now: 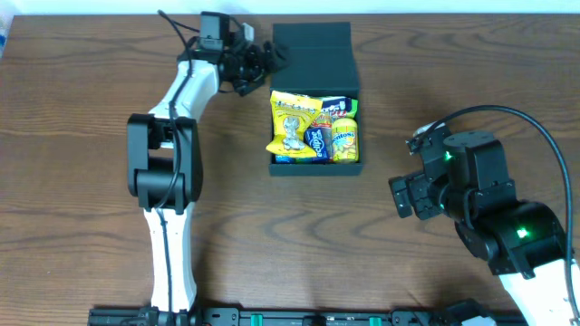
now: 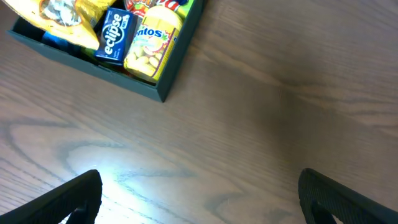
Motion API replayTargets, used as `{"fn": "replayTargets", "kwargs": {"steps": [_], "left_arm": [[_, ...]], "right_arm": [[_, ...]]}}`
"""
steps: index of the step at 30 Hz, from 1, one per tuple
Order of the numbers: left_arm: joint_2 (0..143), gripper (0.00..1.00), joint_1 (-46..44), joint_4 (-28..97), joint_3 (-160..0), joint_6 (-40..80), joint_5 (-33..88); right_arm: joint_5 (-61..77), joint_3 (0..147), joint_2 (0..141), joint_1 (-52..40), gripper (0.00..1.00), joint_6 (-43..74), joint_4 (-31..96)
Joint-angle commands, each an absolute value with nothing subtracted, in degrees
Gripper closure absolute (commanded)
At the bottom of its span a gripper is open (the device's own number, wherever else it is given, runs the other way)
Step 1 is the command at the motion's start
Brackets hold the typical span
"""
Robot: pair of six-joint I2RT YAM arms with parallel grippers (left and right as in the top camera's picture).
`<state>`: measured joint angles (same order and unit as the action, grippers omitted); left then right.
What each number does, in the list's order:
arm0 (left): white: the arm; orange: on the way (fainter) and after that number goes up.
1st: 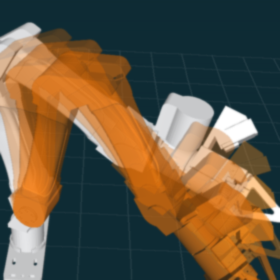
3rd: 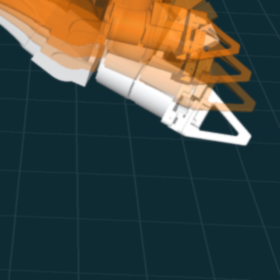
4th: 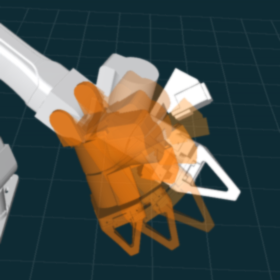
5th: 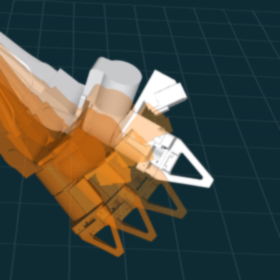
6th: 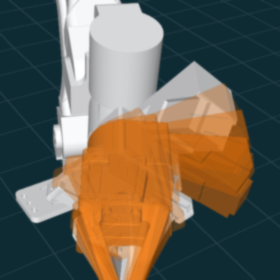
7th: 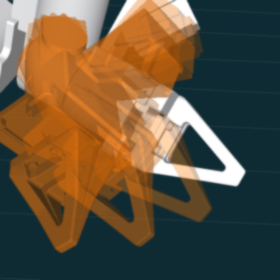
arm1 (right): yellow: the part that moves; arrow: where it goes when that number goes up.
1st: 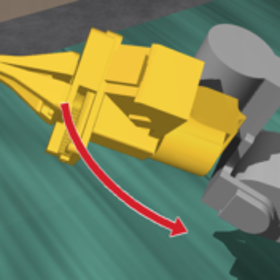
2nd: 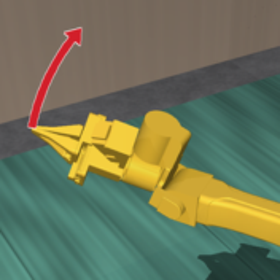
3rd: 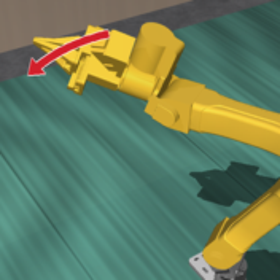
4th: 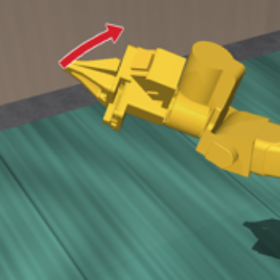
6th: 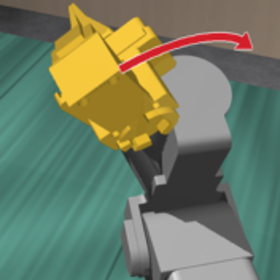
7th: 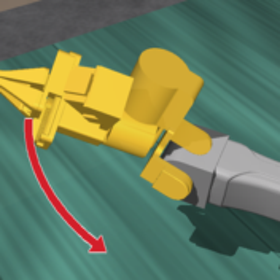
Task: Pack container
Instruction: 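Push the box lid forward and down with the left gripper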
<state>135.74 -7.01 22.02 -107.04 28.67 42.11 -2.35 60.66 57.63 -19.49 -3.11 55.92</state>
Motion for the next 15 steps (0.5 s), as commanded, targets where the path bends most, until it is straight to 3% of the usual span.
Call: {"fn": "replayTargets", "kwargs": {"steps": [1, 15], "left_arm": [[136.35, 0.04, -8.45, 21.23, -107.53, 28.29, 43.11], [136.31, 0.04, -9.89, 15.2, -107.53, 24.8, 52.62]], "right_arm": [[-2.79, 60.53, 57.39, -19.14, 0.01, -2.17, 56.1], [-2.85, 60.51, 57.39, -19.14, 0.01, -2.2, 56.62]]}}
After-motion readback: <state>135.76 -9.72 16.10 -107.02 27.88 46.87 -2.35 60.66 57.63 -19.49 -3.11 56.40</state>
